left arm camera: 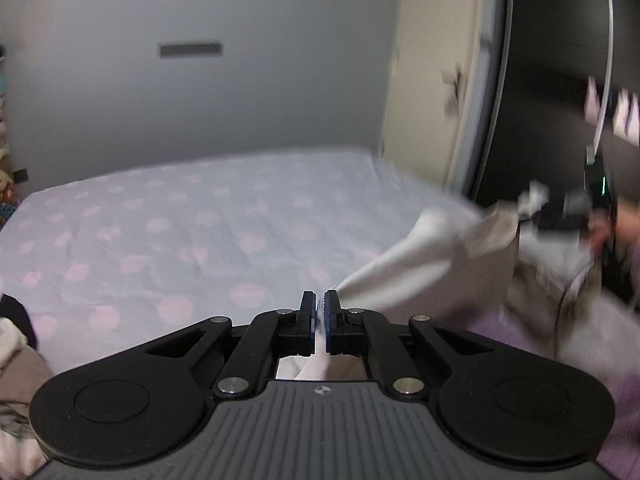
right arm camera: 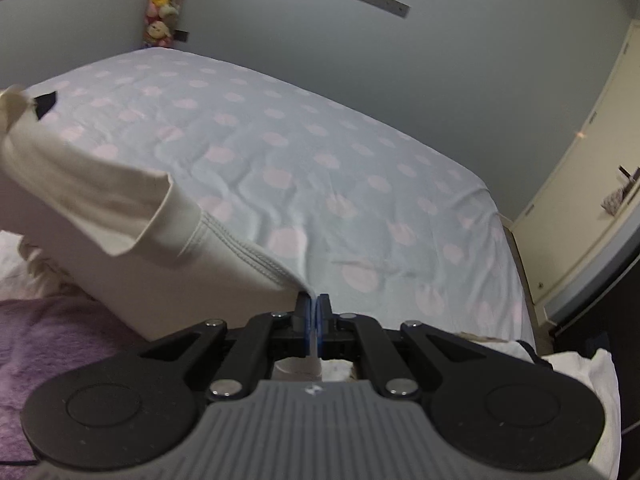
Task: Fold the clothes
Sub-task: 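Grasp the shirt again with the left gripper and pull it toward the right gripper, then lift the white T-shirt high with both grippers, shaking it out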
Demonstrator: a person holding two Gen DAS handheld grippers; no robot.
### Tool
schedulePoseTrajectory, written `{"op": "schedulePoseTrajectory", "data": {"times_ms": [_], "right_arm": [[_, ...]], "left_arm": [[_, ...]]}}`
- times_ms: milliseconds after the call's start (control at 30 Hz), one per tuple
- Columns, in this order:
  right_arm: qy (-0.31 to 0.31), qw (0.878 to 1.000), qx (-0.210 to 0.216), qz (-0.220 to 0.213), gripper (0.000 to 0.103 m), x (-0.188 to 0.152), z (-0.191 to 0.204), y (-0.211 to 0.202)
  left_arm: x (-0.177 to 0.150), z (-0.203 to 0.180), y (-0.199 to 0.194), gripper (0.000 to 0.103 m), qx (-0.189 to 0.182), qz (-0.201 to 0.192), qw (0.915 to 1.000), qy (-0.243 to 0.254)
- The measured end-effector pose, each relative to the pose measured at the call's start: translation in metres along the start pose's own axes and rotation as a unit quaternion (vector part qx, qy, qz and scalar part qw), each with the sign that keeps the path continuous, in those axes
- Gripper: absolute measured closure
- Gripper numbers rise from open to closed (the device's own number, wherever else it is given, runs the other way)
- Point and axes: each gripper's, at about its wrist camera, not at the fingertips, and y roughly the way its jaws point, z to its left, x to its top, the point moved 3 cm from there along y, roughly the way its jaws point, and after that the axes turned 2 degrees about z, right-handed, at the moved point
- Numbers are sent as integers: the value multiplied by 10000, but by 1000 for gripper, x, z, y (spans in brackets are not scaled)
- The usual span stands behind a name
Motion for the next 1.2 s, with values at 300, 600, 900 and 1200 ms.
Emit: {"op": "schedulePoseTrajectory", "data": {"times_ms": [300, 600, 900, 1200], "right_arm": [[-67, 9968, 333, 723, 100, -34, 19, 14], [347, 9931, 334, 1069, 100, -68, 15, 15], [184, 9924, 414, 1148, 99, -77, 17, 14], [274, 9931, 406, 1070, 99, -80, 18, 13]], "left_arm": [[-48, -35, 27, 101, -1480, 797, 9856, 200], [-93, -63, 64, 100, -2127, 1825, 9581, 590], [-92, -80, 66, 54, -1706, 1418, 9687, 1113], [-93, -134, 95, 58, -1743, 1369, 9589, 1769]]}}
